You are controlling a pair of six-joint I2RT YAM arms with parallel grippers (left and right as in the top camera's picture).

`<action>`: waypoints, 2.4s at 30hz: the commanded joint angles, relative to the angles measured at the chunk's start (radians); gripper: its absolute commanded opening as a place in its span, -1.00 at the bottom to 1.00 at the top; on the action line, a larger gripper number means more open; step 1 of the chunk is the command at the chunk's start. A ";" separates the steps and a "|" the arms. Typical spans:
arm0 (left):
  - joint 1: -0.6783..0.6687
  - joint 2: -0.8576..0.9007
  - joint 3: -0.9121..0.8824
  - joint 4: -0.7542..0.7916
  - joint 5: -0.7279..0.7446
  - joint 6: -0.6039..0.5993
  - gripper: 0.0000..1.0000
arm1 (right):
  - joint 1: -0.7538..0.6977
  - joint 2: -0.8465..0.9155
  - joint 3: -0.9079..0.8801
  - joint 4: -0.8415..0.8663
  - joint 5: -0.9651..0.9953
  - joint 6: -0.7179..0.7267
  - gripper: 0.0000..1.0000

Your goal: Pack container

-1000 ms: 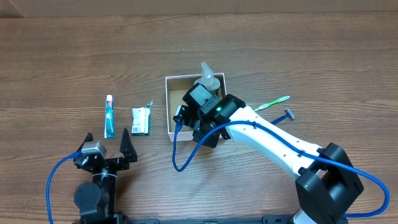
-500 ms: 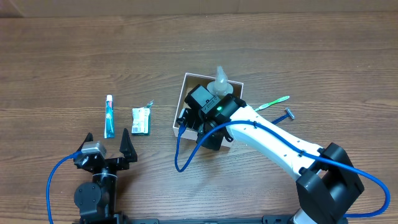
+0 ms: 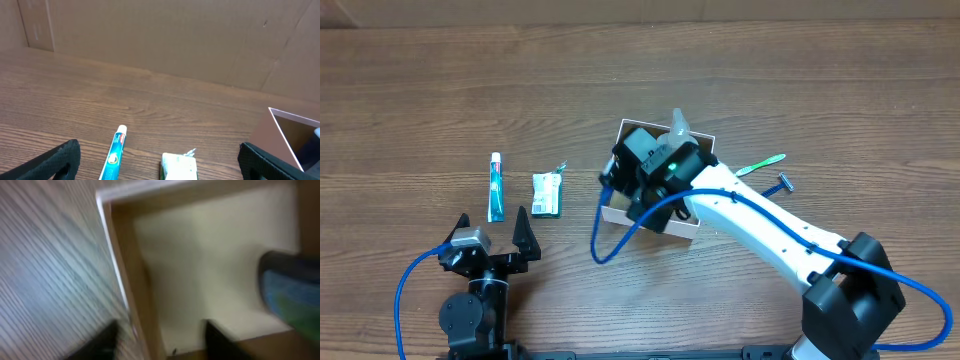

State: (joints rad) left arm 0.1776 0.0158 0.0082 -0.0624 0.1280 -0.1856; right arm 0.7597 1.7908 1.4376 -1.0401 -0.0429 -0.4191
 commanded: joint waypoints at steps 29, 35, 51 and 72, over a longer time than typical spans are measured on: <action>0.005 -0.010 -0.003 -0.001 0.014 -0.016 1.00 | -0.014 -0.112 -0.138 -0.267 -0.012 0.447 -0.92; 0.005 -0.010 -0.003 -0.001 0.014 -0.016 1.00 | -0.014 -0.111 -0.169 -0.190 0.077 0.406 -0.92; 0.005 -0.010 -0.003 -0.001 0.014 -0.016 1.00 | -0.014 -0.111 -0.169 -0.126 0.309 0.361 -0.92; 0.005 -0.010 -0.003 -0.001 0.014 -0.016 1.00 | -0.026 -0.112 -0.166 -0.060 0.321 0.317 -0.92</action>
State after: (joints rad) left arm 0.1776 0.0158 0.0082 -0.0624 0.1280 -0.1856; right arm 0.7444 1.7054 1.2694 -1.1095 0.3328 -0.0784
